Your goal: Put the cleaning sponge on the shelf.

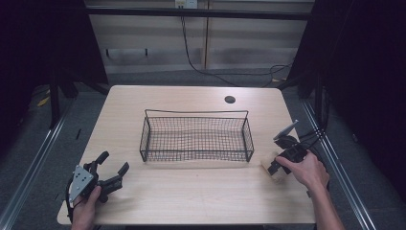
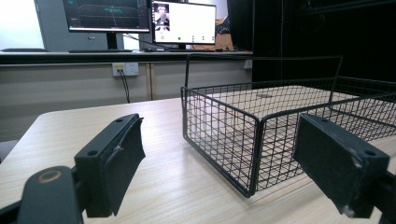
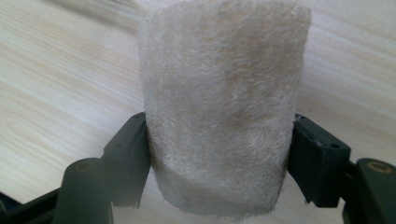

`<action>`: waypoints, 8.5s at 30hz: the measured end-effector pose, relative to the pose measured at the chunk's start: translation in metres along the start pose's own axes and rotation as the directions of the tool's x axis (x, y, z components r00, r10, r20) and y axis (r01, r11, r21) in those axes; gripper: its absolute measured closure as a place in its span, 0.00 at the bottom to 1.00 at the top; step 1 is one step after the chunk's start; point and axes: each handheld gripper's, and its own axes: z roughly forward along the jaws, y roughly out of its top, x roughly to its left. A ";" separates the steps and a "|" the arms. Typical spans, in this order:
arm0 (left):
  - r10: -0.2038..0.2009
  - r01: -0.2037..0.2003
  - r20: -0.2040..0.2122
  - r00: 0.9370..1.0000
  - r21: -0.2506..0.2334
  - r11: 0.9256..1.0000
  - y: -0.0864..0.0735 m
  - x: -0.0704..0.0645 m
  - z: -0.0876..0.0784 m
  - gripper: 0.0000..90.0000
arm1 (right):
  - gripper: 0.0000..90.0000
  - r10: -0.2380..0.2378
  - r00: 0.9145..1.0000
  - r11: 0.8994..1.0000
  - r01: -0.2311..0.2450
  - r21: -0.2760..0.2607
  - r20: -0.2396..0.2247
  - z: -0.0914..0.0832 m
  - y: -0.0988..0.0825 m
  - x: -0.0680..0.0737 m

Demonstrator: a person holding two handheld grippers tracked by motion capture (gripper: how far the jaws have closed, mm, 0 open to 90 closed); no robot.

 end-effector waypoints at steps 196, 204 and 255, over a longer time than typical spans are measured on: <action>0.000 0.000 0.004 1.000 0.000 1.000 0.000 0.000 0.000 0.17 | 0.33 0.277 0.960 0.959 -0.273 -0.079 0.040 0.005 0.114 0.106; 0.000 0.000 0.004 1.000 0.000 1.000 0.000 0.000 0.000 0.17 | 0.33 0.289 0.956 0.956 -0.286 -0.071 0.043 0.014 0.116 0.106; 0.000 0.000 0.004 1.000 0.000 1.000 0.000 0.000 0.000 0.17 | 0.17 0.259 0.960 0.966 -0.257 -0.030 0.102 0.014 0.124 0.112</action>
